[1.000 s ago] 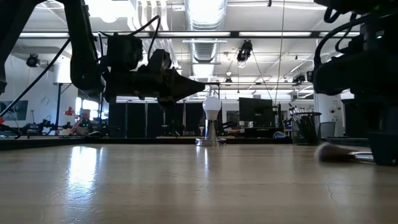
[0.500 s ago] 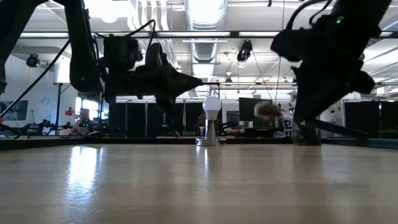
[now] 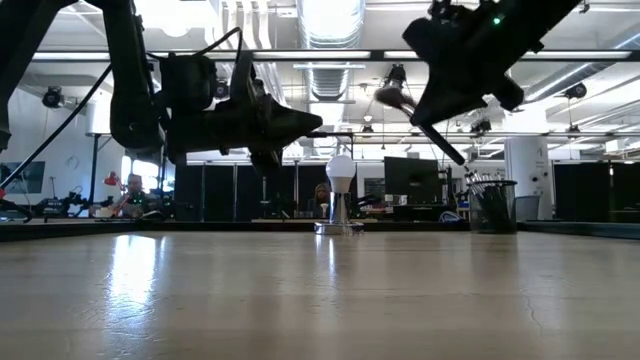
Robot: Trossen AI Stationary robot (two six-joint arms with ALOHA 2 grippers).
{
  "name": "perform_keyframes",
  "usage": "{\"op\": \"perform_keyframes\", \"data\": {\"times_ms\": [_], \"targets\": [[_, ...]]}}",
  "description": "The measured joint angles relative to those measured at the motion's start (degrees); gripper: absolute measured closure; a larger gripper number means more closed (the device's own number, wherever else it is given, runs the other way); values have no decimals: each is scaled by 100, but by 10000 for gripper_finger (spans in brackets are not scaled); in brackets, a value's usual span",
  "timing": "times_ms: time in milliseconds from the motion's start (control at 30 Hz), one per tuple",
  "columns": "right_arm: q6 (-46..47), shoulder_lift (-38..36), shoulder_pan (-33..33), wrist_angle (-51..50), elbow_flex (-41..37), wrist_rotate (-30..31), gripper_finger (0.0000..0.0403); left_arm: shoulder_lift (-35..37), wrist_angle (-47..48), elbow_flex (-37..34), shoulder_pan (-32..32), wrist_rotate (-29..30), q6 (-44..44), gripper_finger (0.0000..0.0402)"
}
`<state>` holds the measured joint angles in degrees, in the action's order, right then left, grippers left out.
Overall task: Put items in baskets/containers
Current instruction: Put the black highlighter brush into the black pen holder
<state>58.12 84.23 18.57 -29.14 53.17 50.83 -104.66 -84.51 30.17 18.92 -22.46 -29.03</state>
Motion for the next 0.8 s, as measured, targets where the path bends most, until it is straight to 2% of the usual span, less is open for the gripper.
{"op": "perform_keyframes", "data": {"times_ms": [100,167,233,333,433,500,633,800], "targets": [[-1083,-389,-256,979,-464,-218,356,0,4,-10,0,-12,74,401],[-2002,-673,-543,1881,-907,-723,356,0,2,-12,0,-23,117,401],[-2975,-933,-952,2931,-1375,-1586,356,0,3,-20,0,-63,165,401],[-4134,-1232,-1721,4467,-1979,-3323,356,0,3,-22,0,-72,219,401],[-4857,-1389,-2683,5267,-2358,-4557,355,-2,6,-22,0,-74,263,401],[-5226,-1500,-3316,5356,-2451,-4779,355,-1,10,-22,0,-74,319,401],[-5934,-1867,-4446,5289,-2590,-4786,355,0,11,-24,2,-70,395,401],[-6392,-2537,-5515,5331,-2788,-4001,355,0,15,-24,2,-63,521,401]]}}
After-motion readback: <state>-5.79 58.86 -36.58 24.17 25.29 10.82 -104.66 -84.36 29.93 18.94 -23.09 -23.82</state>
